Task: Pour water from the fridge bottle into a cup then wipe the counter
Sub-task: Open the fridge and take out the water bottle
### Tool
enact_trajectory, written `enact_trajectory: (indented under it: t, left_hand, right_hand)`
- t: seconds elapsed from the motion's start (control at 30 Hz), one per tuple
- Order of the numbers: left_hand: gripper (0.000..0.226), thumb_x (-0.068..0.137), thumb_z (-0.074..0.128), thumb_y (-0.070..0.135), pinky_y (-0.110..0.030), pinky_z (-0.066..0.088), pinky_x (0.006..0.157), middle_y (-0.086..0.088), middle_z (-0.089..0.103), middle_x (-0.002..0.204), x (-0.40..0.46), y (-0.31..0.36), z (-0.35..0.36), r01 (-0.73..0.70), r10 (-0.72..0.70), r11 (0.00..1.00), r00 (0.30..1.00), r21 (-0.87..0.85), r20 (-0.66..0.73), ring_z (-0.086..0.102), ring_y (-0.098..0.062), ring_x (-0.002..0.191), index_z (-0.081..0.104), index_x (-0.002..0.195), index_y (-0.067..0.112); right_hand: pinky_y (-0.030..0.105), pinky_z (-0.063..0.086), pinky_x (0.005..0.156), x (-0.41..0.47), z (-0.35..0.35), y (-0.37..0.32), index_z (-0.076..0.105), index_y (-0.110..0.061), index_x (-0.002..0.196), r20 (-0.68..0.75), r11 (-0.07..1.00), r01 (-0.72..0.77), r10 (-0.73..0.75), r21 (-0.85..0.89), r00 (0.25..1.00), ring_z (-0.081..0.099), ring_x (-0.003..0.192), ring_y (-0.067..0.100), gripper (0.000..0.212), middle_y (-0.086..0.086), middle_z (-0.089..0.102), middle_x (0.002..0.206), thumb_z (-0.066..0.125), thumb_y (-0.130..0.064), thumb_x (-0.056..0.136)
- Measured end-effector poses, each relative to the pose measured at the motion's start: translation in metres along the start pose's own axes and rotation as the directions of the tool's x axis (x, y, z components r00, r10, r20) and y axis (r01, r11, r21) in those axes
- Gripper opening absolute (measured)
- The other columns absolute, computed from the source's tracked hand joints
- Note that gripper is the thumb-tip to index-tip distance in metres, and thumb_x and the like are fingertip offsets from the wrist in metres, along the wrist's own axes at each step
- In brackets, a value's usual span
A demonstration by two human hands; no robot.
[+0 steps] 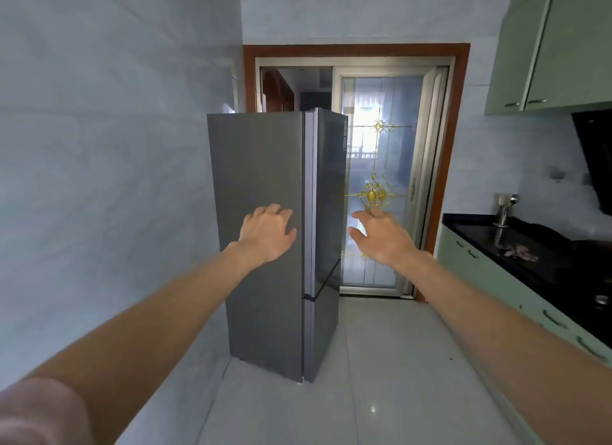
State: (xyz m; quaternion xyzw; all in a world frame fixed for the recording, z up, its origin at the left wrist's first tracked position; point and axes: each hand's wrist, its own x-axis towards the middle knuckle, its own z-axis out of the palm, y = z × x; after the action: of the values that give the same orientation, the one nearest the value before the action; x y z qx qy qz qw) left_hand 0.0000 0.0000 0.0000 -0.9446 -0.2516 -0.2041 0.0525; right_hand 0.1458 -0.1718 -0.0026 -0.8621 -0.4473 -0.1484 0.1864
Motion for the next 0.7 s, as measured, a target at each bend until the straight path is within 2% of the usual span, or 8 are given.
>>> enact_trajectory:
  t: [0.27, 0.5, 0.7]
  left_hand:
    - [0.051, 0.099, 0.040, 0.038, -0.046, 0.030, 0.110, -0.009, 0.035, 0.150, 0.122, -0.009, 0.047, 0.068, -0.069, 0.996, 0.997, 0.051, 0.017, 0.032, -0.031, 0.137, 0.036, 0.145, 0.017]
    - [0.052, 0.100, 0.039, 0.039, -0.048, 0.026, 0.111, -0.010, 0.030, 0.153, 0.188, -0.034, 0.114, 0.120, -0.123, 0.992, 0.989, 0.050, 0.078, 0.027, -0.033, 0.139, 0.034, 0.146, 0.017]
    - [0.049, 0.097, 0.042, 0.037, -0.045, 0.029, 0.109, -0.011, 0.036, 0.146, 0.247, -0.074, 0.172, 0.130, -0.137, 0.989, 0.984, 0.071, 0.110, 0.031, -0.032, 0.136, 0.040, 0.141, 0.016]
  right_hand:
    - [0.041, 0.035, 0.106, 0.118, 0.038, 0.051, 0.038, -0.018, 0.143, 0.003, 0.999, 0.008, -0.008, -0.036, 1.000, 0.031, 0.137, 0.028, 0.046, 0.009, 0.038, 0.147, 0.037, -0.037, 0.101]
    - [0.043, 0.034, 0.106, 0.195, 0.110, 0.080, 0.038, -0.016, 0.142, 0.059, 0.999, 0.022, -0.020, -0.031, 0.998, 0.031, 0.136, 0.030, 0.047, 0.011, 0.039, 0.145, 0.038, -0.037, 0.100]
    - [0.044, 0.031, 0.108, 0.263, 0.173, 0.084, 0.038, -0.016, 0.143, 0.065, 0.999, 0.038, -0.036, -0.020, 0.997, 0.029, 0.138, 0.028, 0.047, 0.012, 0.038, 0.146, 0.039, -0.036, 0.100]
